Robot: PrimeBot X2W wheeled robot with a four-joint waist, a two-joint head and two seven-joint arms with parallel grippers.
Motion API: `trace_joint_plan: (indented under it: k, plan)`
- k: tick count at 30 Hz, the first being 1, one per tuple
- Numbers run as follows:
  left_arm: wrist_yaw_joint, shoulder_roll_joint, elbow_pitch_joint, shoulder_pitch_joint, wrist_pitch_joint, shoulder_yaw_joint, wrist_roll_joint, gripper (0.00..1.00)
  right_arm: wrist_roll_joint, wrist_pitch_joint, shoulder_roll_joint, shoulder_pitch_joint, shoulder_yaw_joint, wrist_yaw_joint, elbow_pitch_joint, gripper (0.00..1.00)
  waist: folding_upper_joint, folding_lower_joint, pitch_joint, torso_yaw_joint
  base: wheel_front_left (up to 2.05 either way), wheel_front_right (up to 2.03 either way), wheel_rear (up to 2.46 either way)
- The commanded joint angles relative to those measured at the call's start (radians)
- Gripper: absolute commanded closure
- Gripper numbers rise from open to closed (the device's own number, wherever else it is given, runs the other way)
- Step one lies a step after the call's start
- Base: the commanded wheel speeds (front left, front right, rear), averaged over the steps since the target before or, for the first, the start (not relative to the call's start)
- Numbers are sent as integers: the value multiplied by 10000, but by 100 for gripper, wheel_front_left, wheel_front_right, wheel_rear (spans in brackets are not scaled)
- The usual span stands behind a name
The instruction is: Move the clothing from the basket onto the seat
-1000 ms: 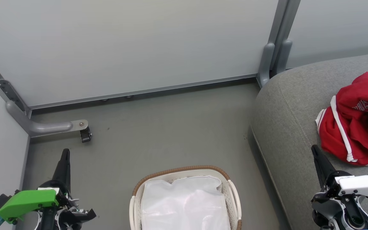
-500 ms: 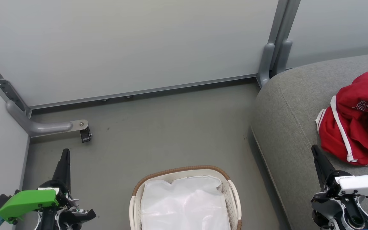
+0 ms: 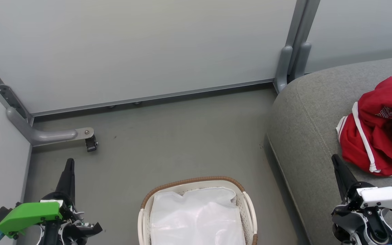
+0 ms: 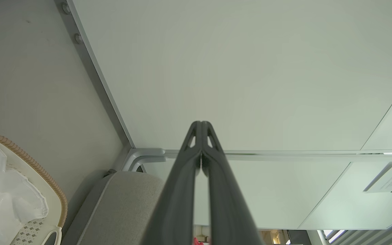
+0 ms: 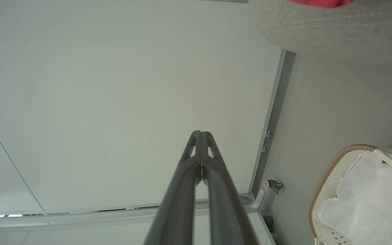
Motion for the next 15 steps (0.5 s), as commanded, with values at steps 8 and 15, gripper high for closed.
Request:
trace_joint_plan:
  k: [8, 15]
  plan:
    - [-40, 68, -16, -125, 40, 19, -32, 100, 41, 29, -28, -86, -19, 0, -22, 100, 0, 0, 0, 0, 0, 0, 0]
    - [-40, 68, -16, -125, 38, 19, -32, 100, 42, 28, -28, -86, -19, 0, -22, 100, 0, 0, 0, 0, 0, 0, 0]
